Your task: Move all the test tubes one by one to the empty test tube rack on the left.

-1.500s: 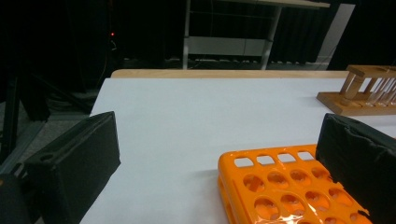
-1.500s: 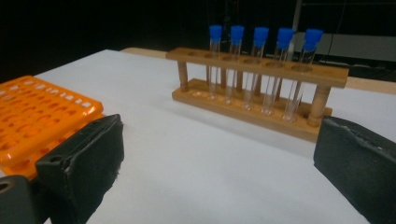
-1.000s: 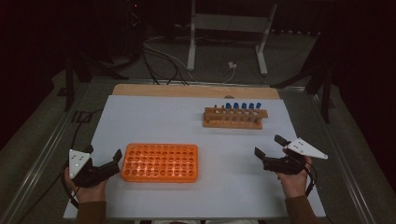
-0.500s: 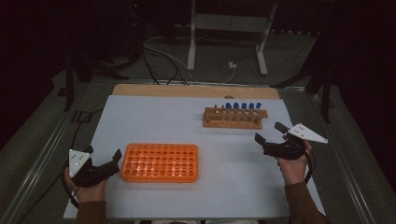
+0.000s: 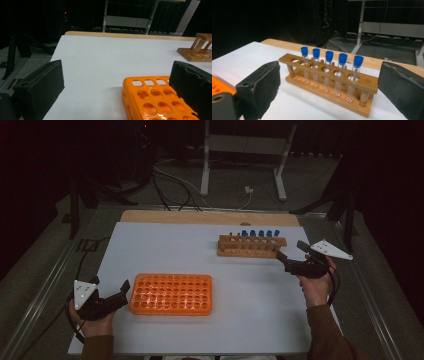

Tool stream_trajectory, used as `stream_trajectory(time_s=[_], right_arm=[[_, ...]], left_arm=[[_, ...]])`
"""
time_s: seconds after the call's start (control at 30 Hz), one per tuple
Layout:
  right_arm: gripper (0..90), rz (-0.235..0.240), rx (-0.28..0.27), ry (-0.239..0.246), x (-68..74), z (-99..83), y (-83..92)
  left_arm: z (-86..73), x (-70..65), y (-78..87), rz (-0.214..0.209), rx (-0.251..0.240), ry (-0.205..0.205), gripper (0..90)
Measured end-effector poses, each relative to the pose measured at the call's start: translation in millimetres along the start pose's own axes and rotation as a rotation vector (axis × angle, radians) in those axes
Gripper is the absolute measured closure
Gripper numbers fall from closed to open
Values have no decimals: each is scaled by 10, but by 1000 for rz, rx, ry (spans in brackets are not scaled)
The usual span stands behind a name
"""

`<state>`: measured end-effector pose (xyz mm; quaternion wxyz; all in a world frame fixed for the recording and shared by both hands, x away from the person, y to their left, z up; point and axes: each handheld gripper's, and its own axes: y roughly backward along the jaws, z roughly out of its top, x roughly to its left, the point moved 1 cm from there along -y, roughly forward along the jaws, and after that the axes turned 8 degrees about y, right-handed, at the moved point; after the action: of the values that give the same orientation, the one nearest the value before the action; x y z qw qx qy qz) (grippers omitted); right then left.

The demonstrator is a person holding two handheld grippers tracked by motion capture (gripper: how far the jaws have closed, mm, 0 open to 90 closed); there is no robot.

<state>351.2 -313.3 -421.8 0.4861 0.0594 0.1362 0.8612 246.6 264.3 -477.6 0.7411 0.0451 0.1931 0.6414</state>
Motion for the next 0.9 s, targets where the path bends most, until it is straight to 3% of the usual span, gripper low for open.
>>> stream_trajectory(time_s=[0.67,0.9], right_arm=[[157,-82,68,15,-267,-33,-380],[208,-103,113,-3,-361,-29,-577]], left_arm=[[-1,0,-7,-4,5,-1,8],[-1,1,-8,-6,5,0,8]])
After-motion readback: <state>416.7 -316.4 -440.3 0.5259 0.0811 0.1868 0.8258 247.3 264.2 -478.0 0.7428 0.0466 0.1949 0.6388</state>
